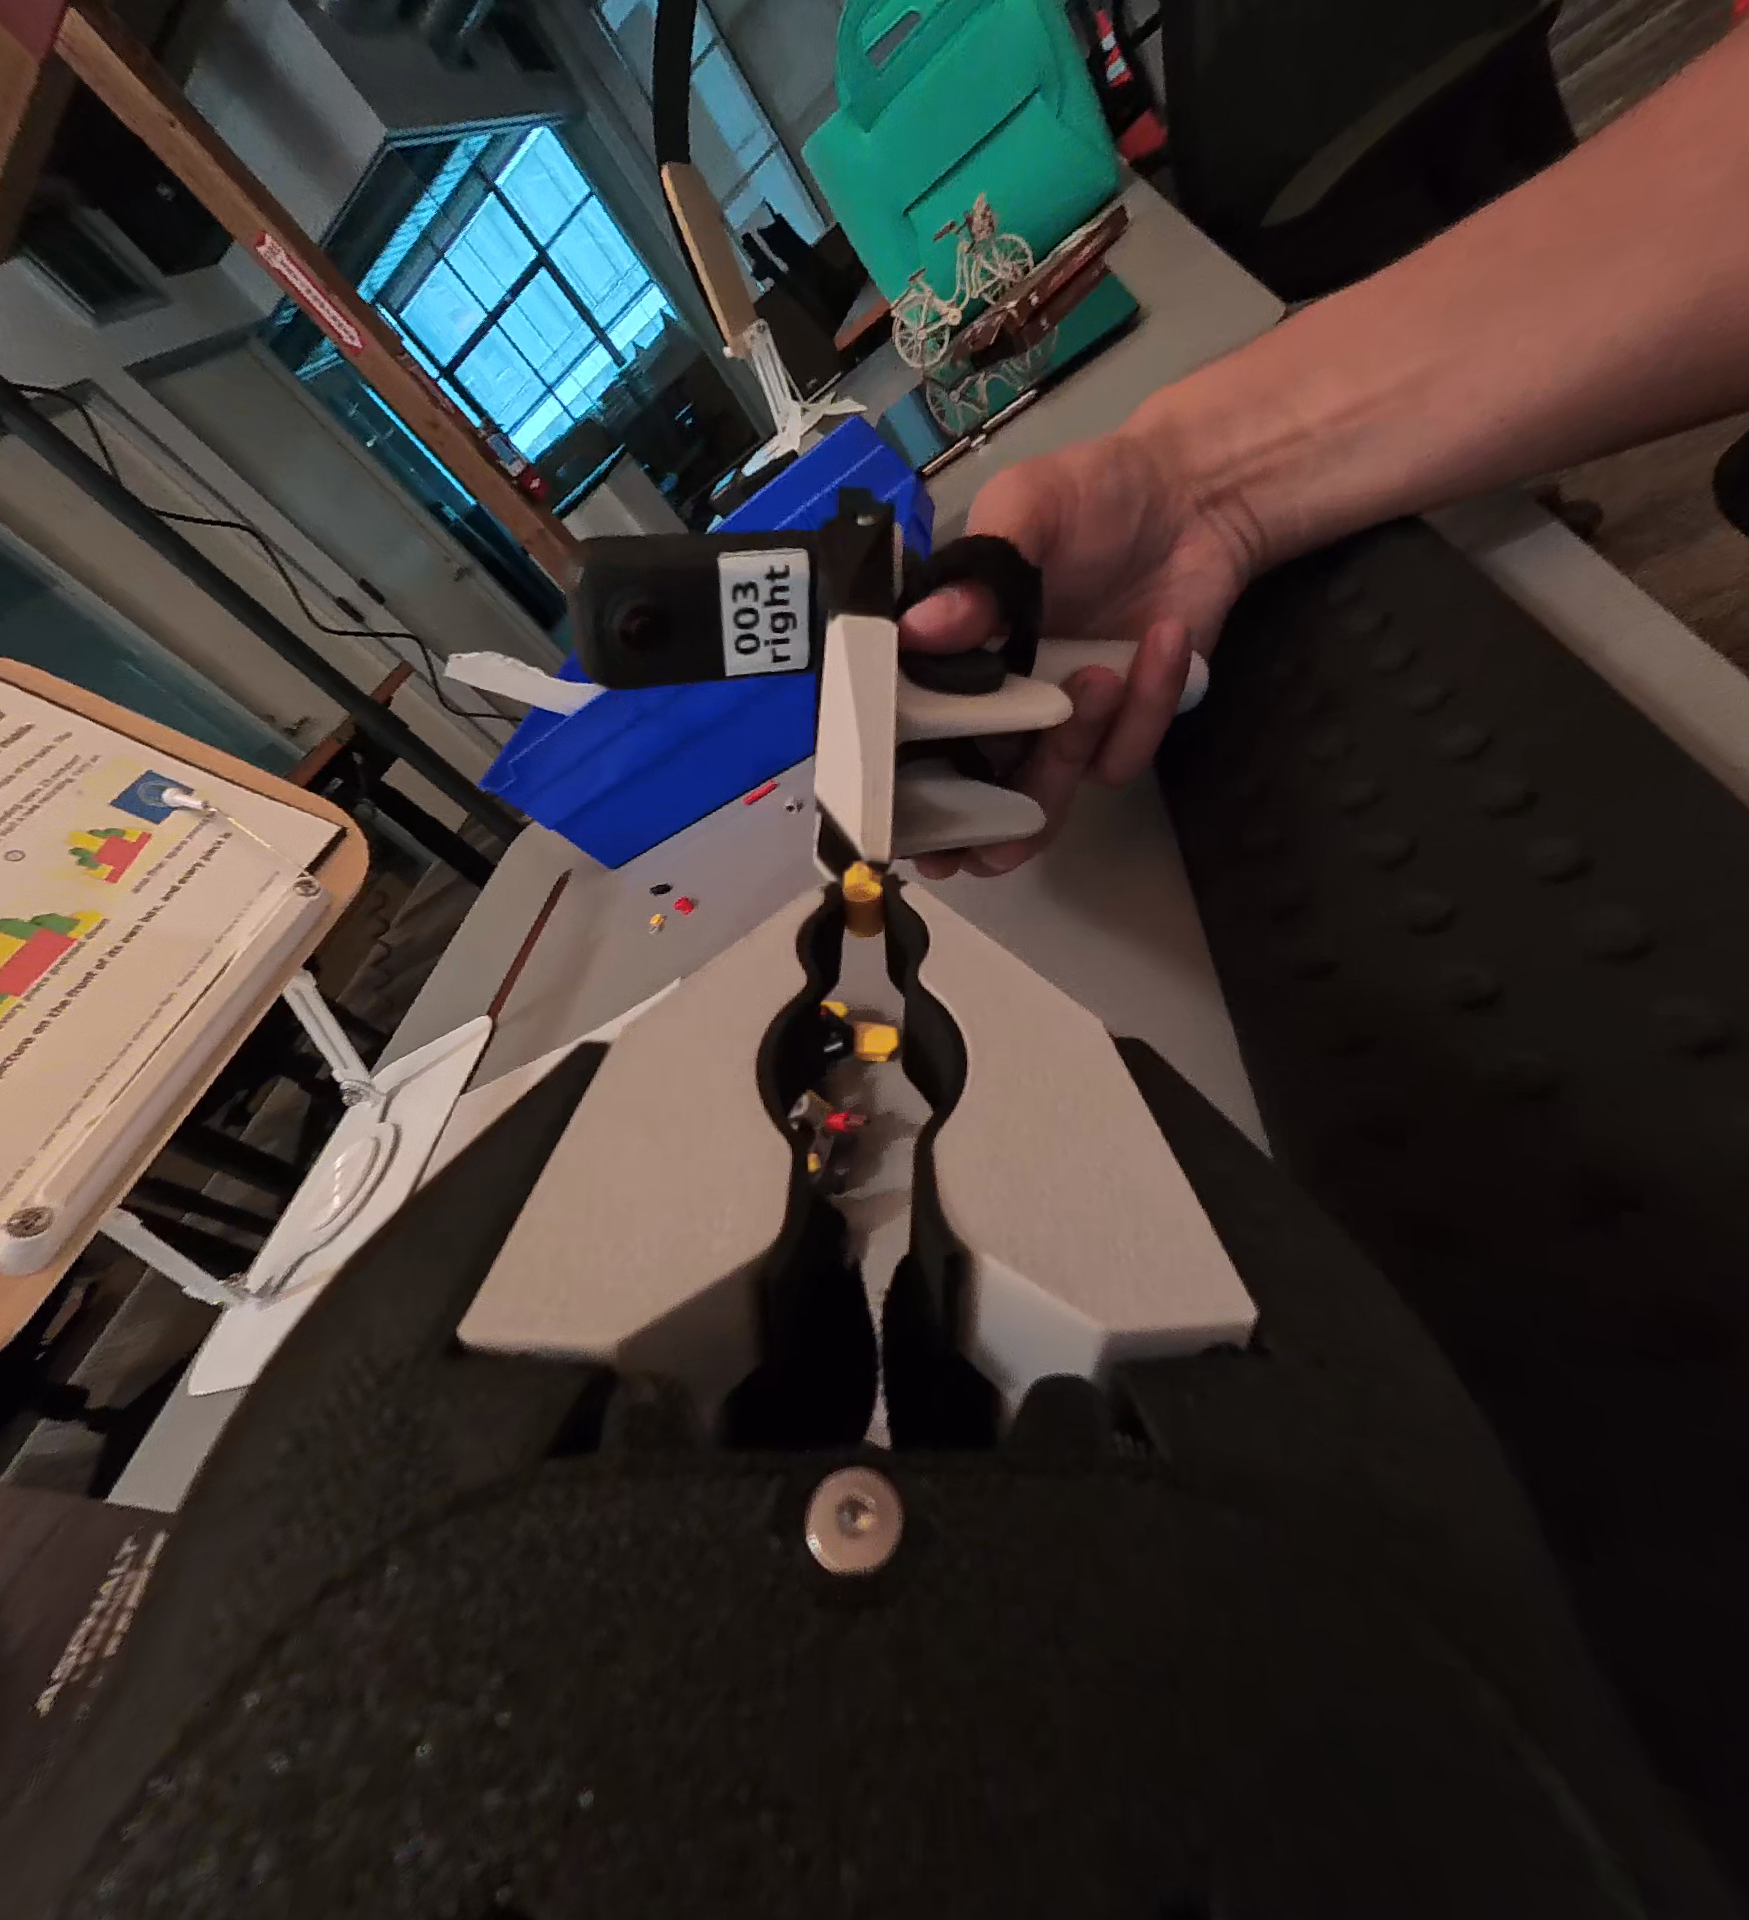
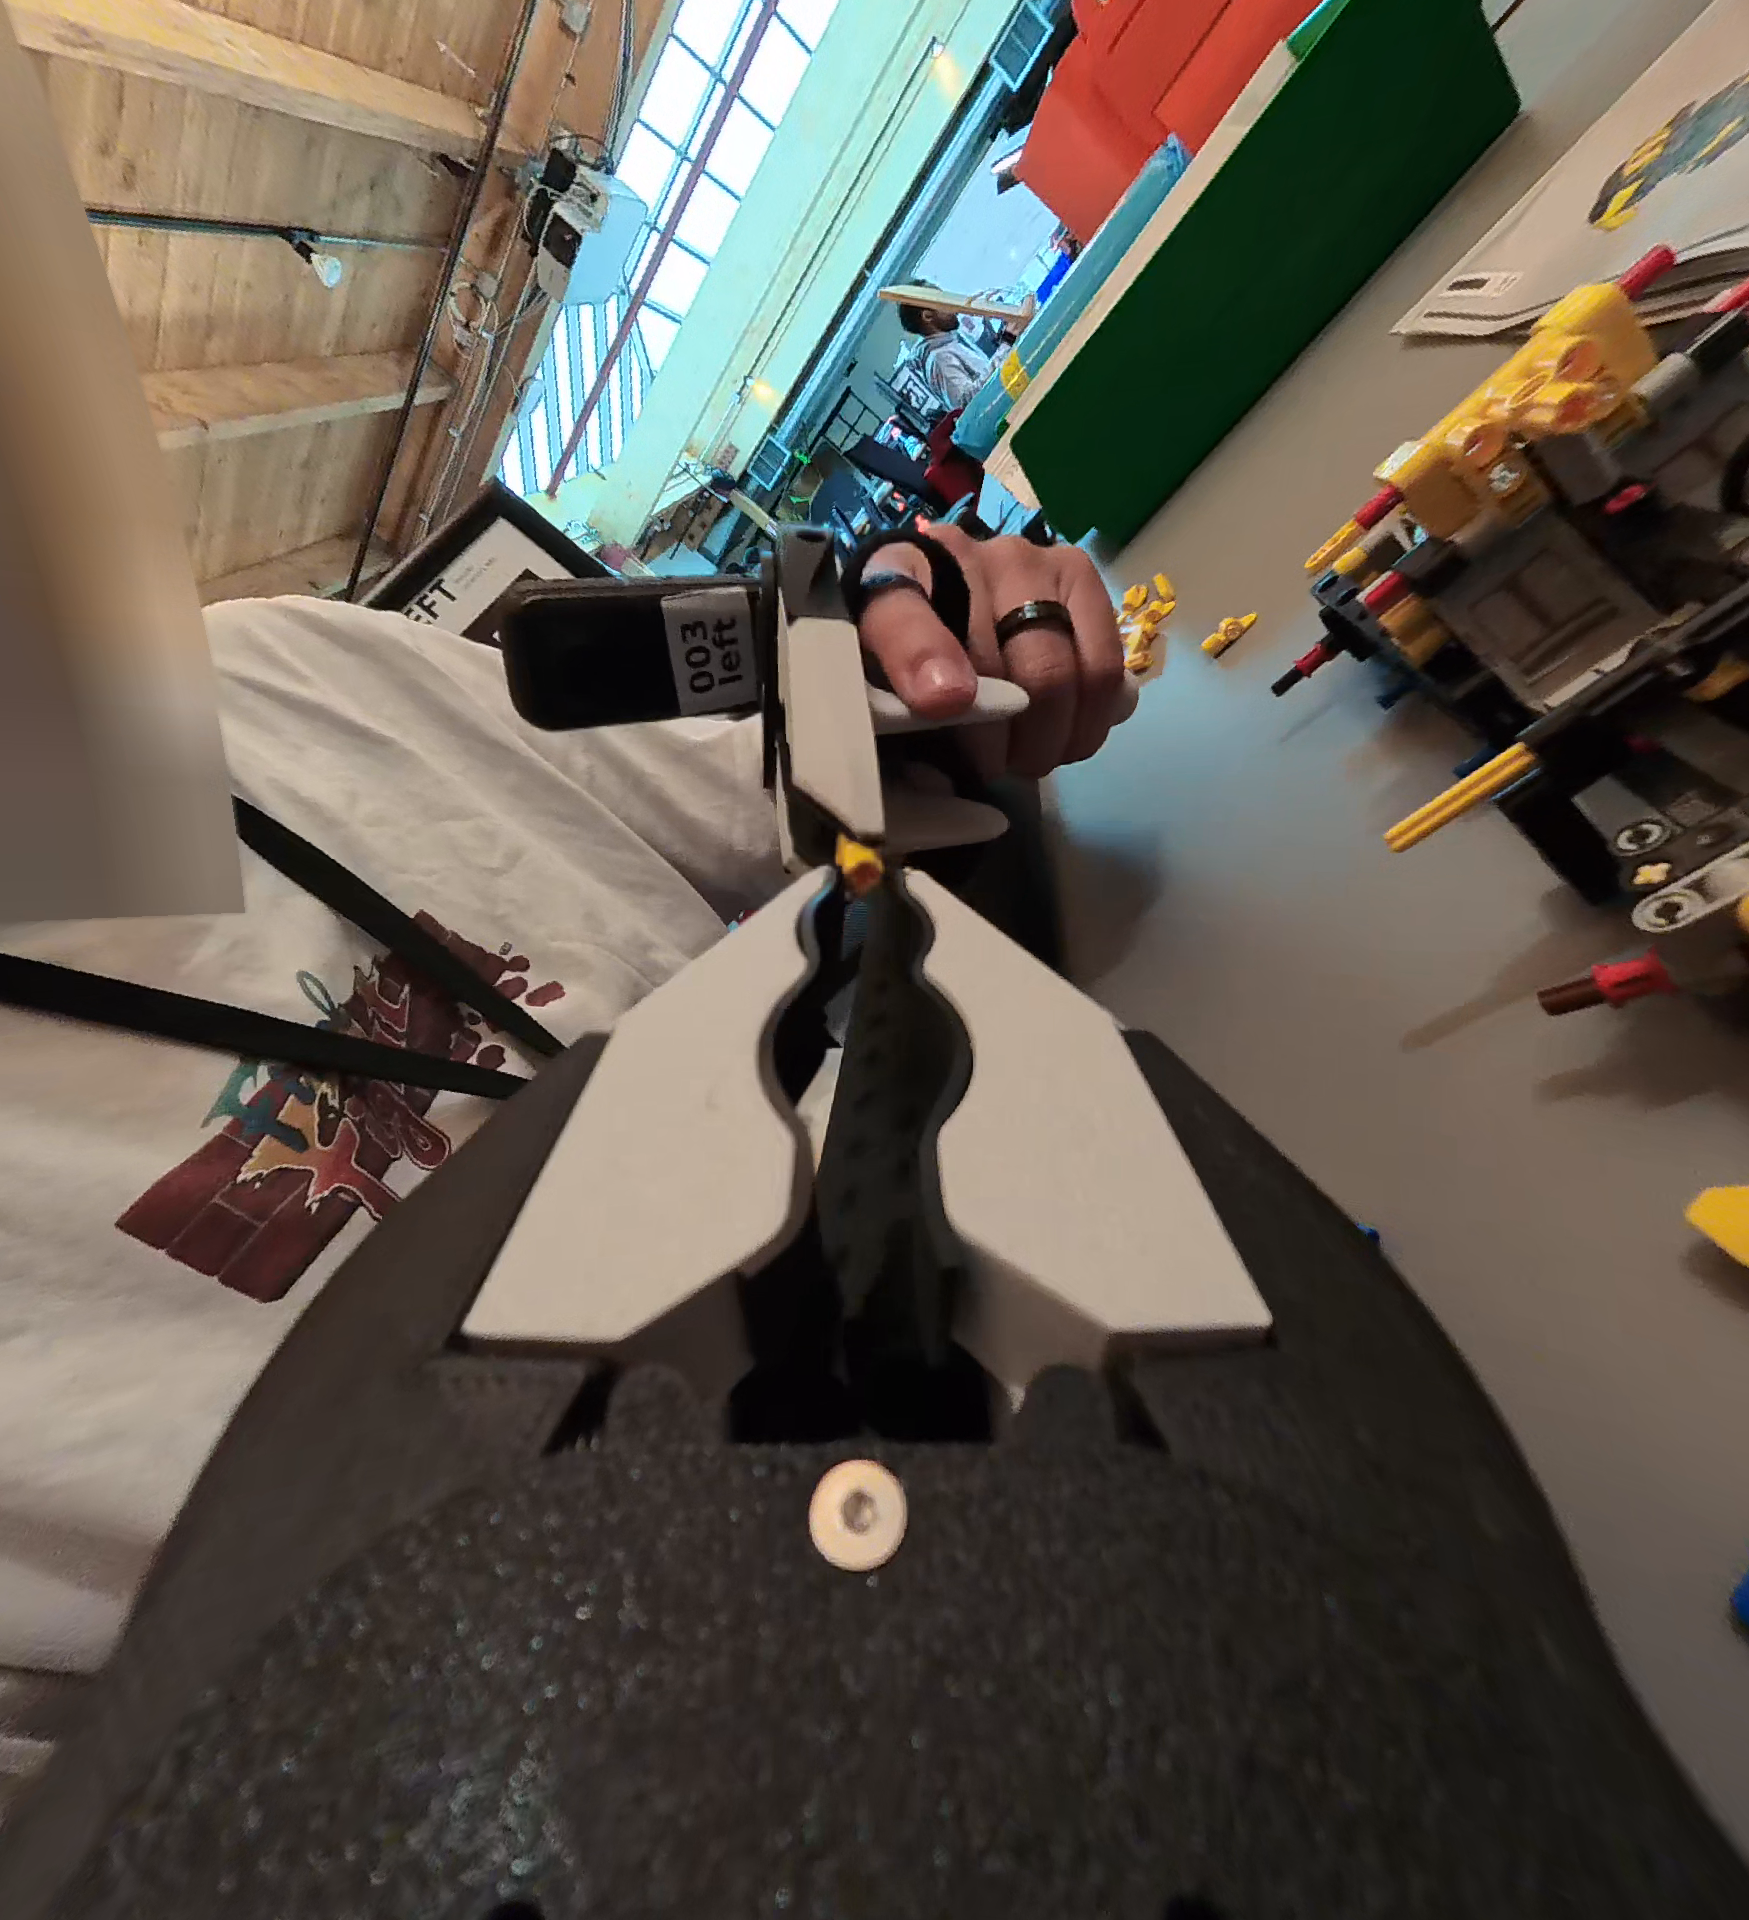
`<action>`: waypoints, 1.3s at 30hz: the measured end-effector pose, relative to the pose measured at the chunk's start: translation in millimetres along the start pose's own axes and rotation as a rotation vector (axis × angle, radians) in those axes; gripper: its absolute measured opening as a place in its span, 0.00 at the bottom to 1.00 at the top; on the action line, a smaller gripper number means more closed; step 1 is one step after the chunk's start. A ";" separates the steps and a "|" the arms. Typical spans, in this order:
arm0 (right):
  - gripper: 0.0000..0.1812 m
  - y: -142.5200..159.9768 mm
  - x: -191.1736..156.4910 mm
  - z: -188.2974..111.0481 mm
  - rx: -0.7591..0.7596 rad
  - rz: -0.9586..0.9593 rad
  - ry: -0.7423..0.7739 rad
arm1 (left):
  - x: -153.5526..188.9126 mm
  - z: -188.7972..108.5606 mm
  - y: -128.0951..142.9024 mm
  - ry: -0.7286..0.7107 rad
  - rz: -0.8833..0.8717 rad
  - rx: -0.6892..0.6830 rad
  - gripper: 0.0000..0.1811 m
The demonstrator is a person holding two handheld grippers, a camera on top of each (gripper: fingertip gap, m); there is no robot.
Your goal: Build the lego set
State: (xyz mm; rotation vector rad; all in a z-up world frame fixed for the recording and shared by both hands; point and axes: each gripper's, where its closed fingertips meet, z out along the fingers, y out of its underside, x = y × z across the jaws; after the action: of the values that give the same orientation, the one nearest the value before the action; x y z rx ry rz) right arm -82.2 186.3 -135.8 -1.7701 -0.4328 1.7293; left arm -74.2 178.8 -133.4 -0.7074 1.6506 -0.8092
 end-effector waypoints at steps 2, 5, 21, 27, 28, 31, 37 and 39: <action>0.04 0.6 0.8 3.5 -0.006 -0.003 0.004 | 3.5 0.9 1.3 0.018 -0.005 -0.003 0.04; 0.03 -0.1 -1.3 5.5 -0.015 -0.005 -0.003 | 2.6 0.3 -0.7 0.012 -0.002 0.009 0.04; 0.05 -17.1 26.9 -53.2 0.068 -0.098 0.311 | -12.2 2.2 17.1 -0.054 -0.001 -0.093 0.04; 0.11 20.5 75.6 -111.3 -0.282 -0.224 0.904 | -14.6 6.7 31.2 -0.041 -0.126 -0.136 0.04; 0.11 25.7 79.5 -109.0 -0.317 -0.231 0.930 | -14.8 6.9 32.6 -0.038 -0.141 -0.139 0.04; 0.08 27.1 91.2 -106.7 -0.353 -0.311 1.024 | -14.6 6.6 35.0 -0.030 -0.150 -0.147 0.04; 0.08 31.5 104.9 -102.6 -0.472 -0.259 1.042 | -8.5 9.3 39.0 -0.003 -0.160 -0.171 0.04; 0.06 31.3 108.9 -101.4 -0.510 -0.268 1.057 | -6.7 10.1 41.4 0.006 -0.161 -0.185 0.04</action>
State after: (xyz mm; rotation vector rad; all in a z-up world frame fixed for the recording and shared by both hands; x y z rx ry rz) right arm 21.0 210.4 -244.9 -2.5249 -0.6032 0.3475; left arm -64.6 206.9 -164.7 -0.9786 1.7039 -0.7781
